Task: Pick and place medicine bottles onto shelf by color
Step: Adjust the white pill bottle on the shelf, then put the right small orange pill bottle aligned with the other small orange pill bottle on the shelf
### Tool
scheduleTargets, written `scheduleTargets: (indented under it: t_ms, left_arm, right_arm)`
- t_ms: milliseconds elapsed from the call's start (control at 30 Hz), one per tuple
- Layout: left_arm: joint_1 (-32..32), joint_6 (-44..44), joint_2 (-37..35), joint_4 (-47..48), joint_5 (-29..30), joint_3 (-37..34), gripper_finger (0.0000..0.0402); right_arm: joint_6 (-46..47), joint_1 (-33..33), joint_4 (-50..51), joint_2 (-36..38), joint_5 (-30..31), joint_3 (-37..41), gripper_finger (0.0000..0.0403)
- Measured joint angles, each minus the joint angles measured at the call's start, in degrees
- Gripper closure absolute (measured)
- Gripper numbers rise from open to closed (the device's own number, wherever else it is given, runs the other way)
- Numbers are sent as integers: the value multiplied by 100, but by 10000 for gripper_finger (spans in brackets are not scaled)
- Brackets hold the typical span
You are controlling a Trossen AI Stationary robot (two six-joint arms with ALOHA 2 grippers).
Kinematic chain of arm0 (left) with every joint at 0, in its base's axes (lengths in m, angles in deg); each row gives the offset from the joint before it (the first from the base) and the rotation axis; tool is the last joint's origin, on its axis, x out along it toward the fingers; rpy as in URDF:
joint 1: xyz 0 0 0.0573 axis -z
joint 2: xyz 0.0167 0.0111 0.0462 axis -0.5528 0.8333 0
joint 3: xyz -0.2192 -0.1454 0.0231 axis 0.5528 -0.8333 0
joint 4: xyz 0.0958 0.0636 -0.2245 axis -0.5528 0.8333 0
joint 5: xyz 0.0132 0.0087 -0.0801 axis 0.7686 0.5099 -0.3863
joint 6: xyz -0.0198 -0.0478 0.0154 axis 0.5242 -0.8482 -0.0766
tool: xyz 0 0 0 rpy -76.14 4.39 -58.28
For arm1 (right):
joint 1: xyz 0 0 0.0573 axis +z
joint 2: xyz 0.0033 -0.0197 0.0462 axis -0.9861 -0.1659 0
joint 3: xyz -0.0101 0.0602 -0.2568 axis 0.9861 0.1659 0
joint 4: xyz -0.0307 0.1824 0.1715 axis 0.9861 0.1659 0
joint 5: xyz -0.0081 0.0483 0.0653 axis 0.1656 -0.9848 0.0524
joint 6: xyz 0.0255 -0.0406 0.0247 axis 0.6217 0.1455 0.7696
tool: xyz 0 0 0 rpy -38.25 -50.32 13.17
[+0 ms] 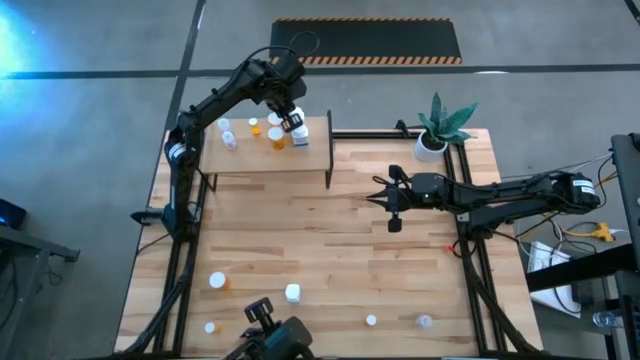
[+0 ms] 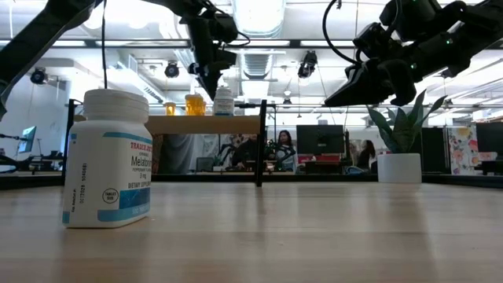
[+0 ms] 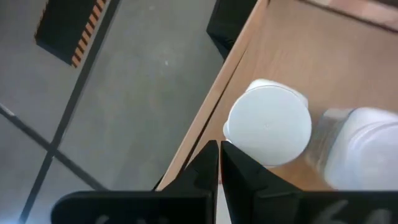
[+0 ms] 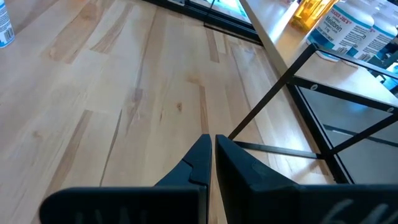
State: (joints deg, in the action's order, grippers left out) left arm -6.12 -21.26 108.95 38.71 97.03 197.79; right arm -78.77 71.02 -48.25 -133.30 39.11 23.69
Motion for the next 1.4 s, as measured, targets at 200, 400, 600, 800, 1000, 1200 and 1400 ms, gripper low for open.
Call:
scheduleTargets:
  t_ms: [200, 400, 600, 800, 1000, 1200, 1400]
  left_arm:
    - [4, -4, 0, 33, -103, 0, 401]
    - [4, -37, 0, 265, -92, 0, 401]
    - [7, 0, -28, 214, -67, 50, 401]
    - [45, -147, -547, 104, 86, -23, 401]
    - [546, -144, -1636, -1369, -73, -1269, 401]
    - [1226, -96, -3109, -4061, -409, -3904, 401]
    - [1964, -151, -4337, -7269, -754, -6619, 401]
  right_arm:
    - [0, 0, 4, 0, 0, 0, 390]
    - [-15, 0, 6, 0, 0, 0, 390]
    - [-21, 2, 6, 0, 0, -1, 390]
    - [-95, 0, 154, -1, 79, 0, 390]
    - [-101, 0, 145, 0, 256, 0, 390]
    - [-52, 0, 127, -1, 254, 0, 390]
    - [428, 2, 85, -2, 179, -148, 390]
